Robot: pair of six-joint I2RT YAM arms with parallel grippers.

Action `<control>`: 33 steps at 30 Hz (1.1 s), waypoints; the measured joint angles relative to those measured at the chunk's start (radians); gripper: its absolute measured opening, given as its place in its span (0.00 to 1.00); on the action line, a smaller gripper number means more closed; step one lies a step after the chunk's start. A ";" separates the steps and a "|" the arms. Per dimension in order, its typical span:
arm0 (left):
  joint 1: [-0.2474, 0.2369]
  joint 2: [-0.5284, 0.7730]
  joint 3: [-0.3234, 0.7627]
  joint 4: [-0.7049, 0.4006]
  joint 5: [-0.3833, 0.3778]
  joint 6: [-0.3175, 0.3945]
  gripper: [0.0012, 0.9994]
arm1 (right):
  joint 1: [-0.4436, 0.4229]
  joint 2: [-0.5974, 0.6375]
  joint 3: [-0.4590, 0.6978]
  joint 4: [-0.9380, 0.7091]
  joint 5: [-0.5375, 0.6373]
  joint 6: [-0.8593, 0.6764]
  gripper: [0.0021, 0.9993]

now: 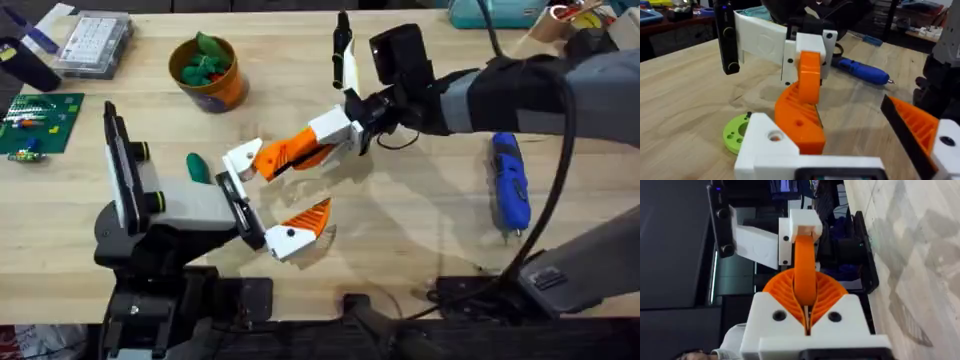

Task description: Pick up the gripper from the table and insert it into the empty holder that is missing its gripper. Then pick up a screw, insert it into the mounting hole, and use the screwdriver to tighten it. Finally, clean up the table by picking up the vegetable and placing it into the bucket.

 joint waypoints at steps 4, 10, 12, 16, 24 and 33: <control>0.004 0.000 0.000 0.000 -0.003 -0.003 0.99 | 0.006 0.000 0.000 0.007 0.009 0.000 0.02; 0.013 0.000 0.000 0.001 -0.021 -0.018 0.99 | 0.022 0.037 -0.001 0.153 0.021 0.106 0.02; 0.014 0.000 0.000 0.003 -0.028 -0.018 0.99 | 0.031 0.037 -0.001 0.188 0.037 0.145 0.02; 0.014 0.000 0.000 0.000 -0.011 -0.019 0.99 | 0.055 0.038 0.000 0.215 0.075 0.230 0.02; 0.013 0.000 0.000 -0.002 -0.006 -0.035 0.99 | 0.065 0.038 0.000 0.229 0.113 0.309 0.02; 0.016 0.002 0.000 0.000 -0.030 -0.050 0.99 | 0.090 0.033 0.004 0.240 0.172 0.336 0.02</control>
